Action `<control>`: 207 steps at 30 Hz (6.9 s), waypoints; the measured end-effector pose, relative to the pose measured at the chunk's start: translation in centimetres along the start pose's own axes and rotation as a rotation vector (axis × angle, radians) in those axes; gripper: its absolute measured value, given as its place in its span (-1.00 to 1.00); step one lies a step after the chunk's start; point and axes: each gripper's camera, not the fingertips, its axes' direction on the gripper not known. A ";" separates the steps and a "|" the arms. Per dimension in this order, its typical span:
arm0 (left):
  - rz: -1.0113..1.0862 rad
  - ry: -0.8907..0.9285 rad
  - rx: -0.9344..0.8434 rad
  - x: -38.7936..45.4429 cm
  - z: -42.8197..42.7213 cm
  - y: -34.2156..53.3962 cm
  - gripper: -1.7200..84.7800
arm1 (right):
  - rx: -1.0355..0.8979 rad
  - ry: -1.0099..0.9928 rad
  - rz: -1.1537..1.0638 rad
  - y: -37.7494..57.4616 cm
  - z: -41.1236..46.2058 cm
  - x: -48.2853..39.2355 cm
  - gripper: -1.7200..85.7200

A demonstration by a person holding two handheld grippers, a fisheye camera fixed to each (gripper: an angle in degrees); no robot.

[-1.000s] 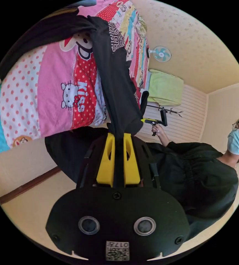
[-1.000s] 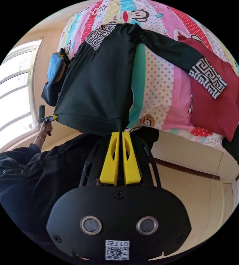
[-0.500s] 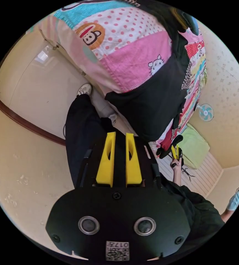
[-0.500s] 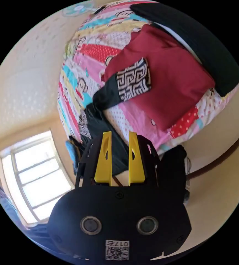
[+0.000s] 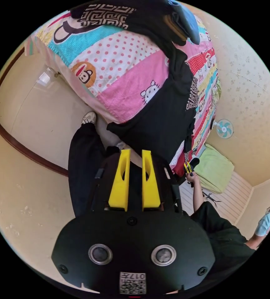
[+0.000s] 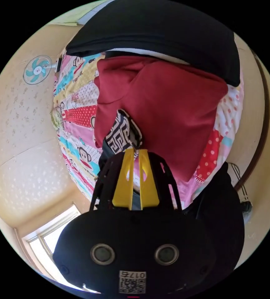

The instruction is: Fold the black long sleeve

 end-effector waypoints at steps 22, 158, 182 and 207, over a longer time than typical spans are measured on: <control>-0.455 0.623 0.571 -11.0 -14.7 -16.3 -0.71 | -0.002 -0.300 -1.271 26.8 -3.7 -24.0 -0.91; 0.019 0.328 0.380 -7.6 8.8 -6.8 -0.97 | -0.996 -0.265 -0.612 10.8 -11.1 -17.2 -0.95; -0.065 -0.009 0.249 -10.2 22.0 -24.6 -0.64 | -0.258 1.110 -1.133 21.5 16.9 -8.8 -0.91; 0.577 0.072 0.207 15.3 36.6 -17.9 -0.91 | -0.639 0.570 -1.164 20.8 14.0 -3.5 -0.94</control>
